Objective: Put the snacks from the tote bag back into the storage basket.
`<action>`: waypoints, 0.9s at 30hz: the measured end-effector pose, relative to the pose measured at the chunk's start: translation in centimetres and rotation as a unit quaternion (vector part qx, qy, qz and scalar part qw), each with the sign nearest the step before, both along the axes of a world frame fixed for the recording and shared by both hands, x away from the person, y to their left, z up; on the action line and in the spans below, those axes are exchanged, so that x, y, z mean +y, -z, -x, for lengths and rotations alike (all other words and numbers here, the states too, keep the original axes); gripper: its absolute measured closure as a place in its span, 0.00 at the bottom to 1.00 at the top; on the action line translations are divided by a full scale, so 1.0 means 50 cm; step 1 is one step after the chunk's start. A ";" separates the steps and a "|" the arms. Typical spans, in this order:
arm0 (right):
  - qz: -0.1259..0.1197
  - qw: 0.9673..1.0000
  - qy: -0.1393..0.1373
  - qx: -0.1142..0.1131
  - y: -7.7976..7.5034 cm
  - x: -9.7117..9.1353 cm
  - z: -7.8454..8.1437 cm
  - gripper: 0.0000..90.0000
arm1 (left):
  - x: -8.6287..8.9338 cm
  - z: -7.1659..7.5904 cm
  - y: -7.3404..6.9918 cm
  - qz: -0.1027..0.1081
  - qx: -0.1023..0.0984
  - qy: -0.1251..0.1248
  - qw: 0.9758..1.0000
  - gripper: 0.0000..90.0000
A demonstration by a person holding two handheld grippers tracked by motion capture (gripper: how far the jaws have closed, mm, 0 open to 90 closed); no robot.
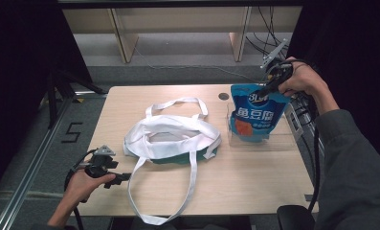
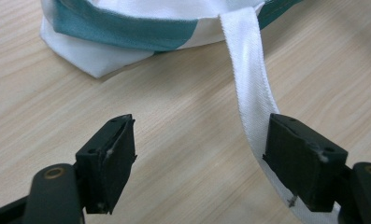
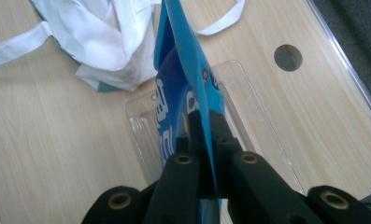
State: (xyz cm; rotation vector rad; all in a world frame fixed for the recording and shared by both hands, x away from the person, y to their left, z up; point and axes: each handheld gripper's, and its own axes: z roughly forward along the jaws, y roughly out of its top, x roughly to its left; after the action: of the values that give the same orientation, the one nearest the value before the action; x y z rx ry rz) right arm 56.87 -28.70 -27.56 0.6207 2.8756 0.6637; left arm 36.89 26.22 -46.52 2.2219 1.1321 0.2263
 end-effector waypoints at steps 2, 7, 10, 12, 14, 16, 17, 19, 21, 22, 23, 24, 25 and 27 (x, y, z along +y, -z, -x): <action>-0.004 1.000 0.006 -0.005 0.003 -0.004 0.000 1.00 | 0.001 0.000 0.000 0.000 -0.003 0.006 1.000 0.27; -0.021 0.999 0.029 -0.012 0.011 -0.011 0.006 0.98 | 0.002 0.002 -0.001 -0.002 -0.001 0.002 1.000 0.27; -0.038 0.997 0.059 -0.026 0.013 -0.017 0.013 0.85 | 0.003 0.003 -0.002 -0.004 -0.003 0.002 1.000 0.27; -0.061 0.995 0.072 -0.039 0.011 -0.023 0.019 0.79 | 0.002 0.002 -0.002 -0.004 0.002 0.005 1.000 0.27; -0.078 0.991 0.094 -0.061 0.011 -0.030 0.026 0.71 | 0.001 0.001 0.000 -0.003 -0.002 0.008 1.000 0.27; -0.090 0.986 0.121 -0.075 0.010 -0.033 0.039 0.67 | 0.001 0.001 0.002 0.001 -0.004 0.005 1.000 0.27; -0.092 0.983 0.133 -0.092 0.008 -0.034 0.047 0.65 | 0.000 0.001 0.002 0.002 0.000 0.003 1.000 0.27; -0.094 0.978 0.150 -0.114 0.003 -0.040 0.062 0.60 | 0.003 0.001 0.003 0.002 -0.004 0.006 1.000 0.27; -0.104 0.972 0.172 -0.124 -0.002 -0.047 0.079 0.57 | 0.003 0.001 0.001 0.001 -0.001 0.007 1.000 0.27; -0.103 0.970 0.177 -0.133 -0.003 -0.052 0.085 0.56 | 0.001 0.003 0.002 0.002 -0.008 0.001 1.000 0.27; -0.099 0.969 0.174 -0.146 -0.004 -0.057 0.091 0.54 | 0.002 0.003 0.002 0.001 -0.006 0.002 1.000 0.27; -0.103 0.967 0.182 -0.147 -0.003 -0.057 0.101 0.53 | 0.002 0.001 0.001 0.000 -0.004 0.005 1.000 0.27; -0.108 0.964 0.190 -0.151 -0.002 -0.058 0.110 0.51 | 0.002 0.001 0.002 0.005 0.001 0.003 1.000 0.27; -0.111 0.962 0.205 -0.145 0.001 -0.061 0.129 0.50 | 0.003 0.001 0.004 0.007 -0.009 0.002 1.000 0.27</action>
State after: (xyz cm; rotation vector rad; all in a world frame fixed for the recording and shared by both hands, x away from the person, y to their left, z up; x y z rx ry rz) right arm 50.40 -31.74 -27.60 1.0169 2.3215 0.9225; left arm 36.82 26.36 -46.72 2.2052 1.1176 0.2350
